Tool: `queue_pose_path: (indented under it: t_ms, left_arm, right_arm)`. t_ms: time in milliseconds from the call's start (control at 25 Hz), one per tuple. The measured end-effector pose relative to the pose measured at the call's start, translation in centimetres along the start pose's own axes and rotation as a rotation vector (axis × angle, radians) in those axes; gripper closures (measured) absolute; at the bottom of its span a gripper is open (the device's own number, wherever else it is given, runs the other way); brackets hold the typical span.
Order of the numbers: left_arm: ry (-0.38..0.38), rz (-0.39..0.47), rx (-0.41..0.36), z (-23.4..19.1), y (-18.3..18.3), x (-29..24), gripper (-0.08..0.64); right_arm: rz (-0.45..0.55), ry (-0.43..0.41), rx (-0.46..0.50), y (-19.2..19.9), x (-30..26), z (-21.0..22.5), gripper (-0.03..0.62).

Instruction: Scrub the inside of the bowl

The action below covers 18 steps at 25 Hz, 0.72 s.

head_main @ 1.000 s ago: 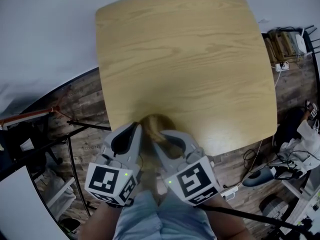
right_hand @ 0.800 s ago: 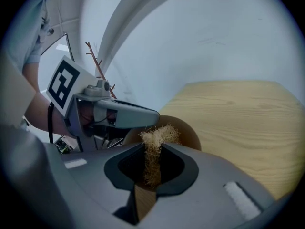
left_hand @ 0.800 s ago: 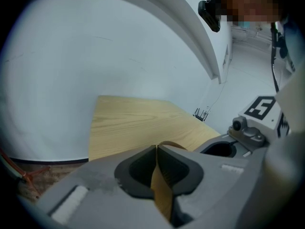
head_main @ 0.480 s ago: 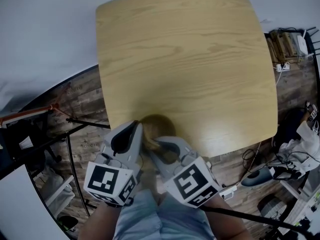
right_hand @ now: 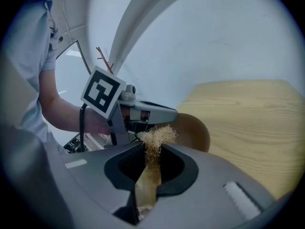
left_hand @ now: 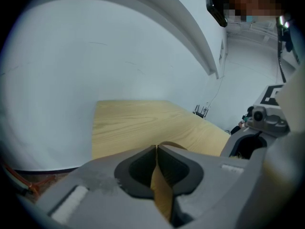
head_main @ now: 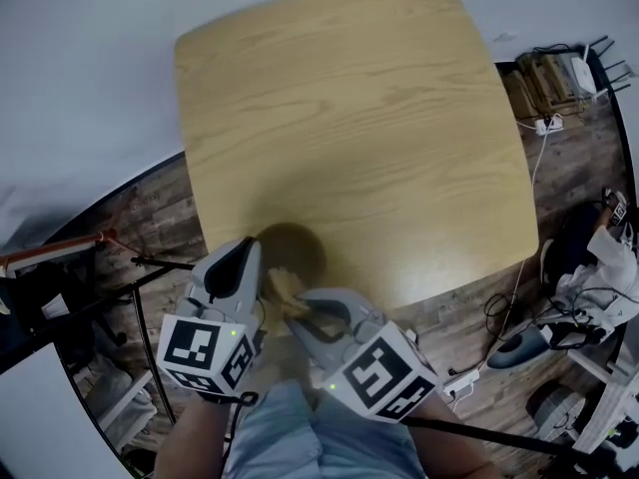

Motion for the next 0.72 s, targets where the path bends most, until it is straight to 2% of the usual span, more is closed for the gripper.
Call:
queue_pose_path:
  t_ms: [160,400,720]
  left_arm:
    - [-0.006,-0.005,-0.027,-0.1,-0.4,0.1,0.526]
    - [-0.019,0.001,-0.047,-0.1,-1.1,0.0,0.526]
    - [0.009,-0.025,-0.037,1.1,-0.1,-0.3,0.526]
  right_arm:
    - [0.023,0.022,0.009,-0.4,1.5,-0.5,0.535]
    - [0.102,0.114,0.022,-2.0,4.1,0.8,0.535]
    - [0.032,0.168,0.149,-1.6,2.6,3.4,0.534]
Point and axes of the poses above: the fingertips, and each gripper's own axes: x backward along the fingers, z to its right, y out of its underside, the point moved 4 cm from there along x, backward along the fingers, and after that the axes turned 7 degrees about z, right-handed, at the moved point
